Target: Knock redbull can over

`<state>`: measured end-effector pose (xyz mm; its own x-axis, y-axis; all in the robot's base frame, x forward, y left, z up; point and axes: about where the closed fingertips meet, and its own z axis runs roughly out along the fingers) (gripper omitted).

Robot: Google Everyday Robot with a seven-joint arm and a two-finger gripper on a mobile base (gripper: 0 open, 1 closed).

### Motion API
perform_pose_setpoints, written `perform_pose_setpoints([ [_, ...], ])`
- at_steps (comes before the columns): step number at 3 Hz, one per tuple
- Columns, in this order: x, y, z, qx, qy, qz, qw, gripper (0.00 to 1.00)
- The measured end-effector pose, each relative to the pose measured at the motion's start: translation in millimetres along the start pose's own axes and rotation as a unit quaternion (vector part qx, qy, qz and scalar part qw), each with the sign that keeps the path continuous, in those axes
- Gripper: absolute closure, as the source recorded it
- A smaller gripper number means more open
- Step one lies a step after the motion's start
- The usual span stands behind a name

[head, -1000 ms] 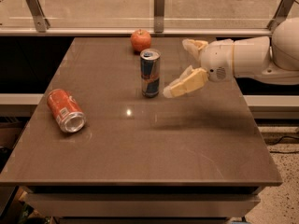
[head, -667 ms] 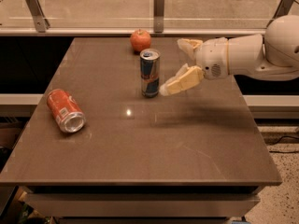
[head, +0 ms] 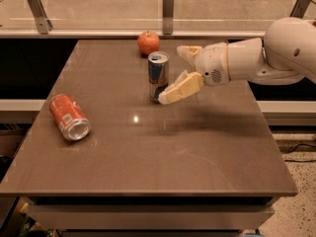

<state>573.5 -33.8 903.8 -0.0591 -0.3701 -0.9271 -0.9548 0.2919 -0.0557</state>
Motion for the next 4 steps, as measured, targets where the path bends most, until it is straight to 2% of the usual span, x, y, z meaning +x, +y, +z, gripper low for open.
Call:
perform_pose_setpoints([
  [2,7.4,-3.4,19.1,0.010,-0.048,0.011,0.9987,0.00],
  [4,13.4,-8.3,48.2,0.011,-0.108,0.016,0.9940,0.00],
])
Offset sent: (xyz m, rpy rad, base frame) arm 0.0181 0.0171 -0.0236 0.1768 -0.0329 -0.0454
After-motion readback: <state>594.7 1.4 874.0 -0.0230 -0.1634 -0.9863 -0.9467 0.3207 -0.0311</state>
